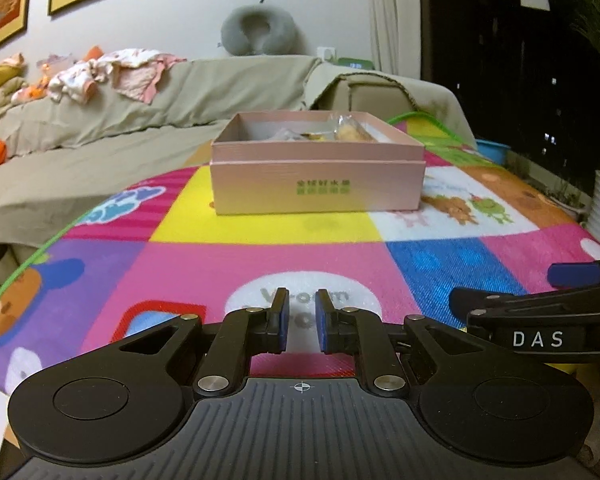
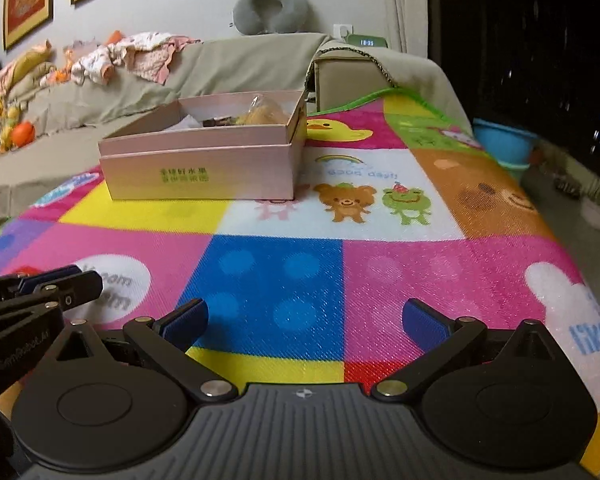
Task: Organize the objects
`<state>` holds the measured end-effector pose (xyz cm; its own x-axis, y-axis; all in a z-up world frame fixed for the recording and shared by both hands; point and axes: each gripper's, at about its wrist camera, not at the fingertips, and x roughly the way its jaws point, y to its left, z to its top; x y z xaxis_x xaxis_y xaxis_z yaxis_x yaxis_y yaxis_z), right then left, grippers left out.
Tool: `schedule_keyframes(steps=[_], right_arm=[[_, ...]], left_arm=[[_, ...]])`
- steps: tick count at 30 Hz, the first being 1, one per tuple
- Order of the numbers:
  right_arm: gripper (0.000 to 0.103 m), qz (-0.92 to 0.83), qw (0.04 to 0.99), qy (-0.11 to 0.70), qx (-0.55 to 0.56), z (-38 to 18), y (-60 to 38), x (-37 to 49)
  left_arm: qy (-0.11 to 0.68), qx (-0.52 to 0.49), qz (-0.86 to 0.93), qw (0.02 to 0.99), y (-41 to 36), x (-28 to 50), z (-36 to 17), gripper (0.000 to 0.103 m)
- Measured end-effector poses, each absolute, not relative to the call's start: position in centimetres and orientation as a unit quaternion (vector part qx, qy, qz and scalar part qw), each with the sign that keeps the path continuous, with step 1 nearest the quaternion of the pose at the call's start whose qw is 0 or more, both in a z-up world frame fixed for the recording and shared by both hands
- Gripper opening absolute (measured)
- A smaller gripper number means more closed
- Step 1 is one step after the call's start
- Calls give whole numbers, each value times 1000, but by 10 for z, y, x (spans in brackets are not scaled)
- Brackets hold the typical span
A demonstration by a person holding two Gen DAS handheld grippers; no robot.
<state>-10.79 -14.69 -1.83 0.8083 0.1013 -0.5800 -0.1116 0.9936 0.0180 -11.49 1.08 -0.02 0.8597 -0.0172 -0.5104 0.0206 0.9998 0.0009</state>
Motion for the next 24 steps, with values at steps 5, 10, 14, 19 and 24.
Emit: schedule_keyframes(steps=[5, 10, 14, 19, 24], right_arm=[[103, 39, 956, 291, -11, -23, -144, -110], [103, 40, 956, 289, -11, -24, -146, -109], [103, 40, 957, 288, -9, -24, -146, -110], [103, 40, 957, 287, -8, -24, -145, -110], [103, 40, 957, 287, -8, -24, -145, -110]], left_arm=[[253, -9, -8, 967, 14, -119, -6, 16], [237, -4, -3, 971, 11, -124, -9, 16], [235, -12, -5, 972, 13, -124, -10, 16], [236, -16, -6, 972, 14, -124, -10, 16], [237, -16, -8, 971, 14, -124, -10, 16]])
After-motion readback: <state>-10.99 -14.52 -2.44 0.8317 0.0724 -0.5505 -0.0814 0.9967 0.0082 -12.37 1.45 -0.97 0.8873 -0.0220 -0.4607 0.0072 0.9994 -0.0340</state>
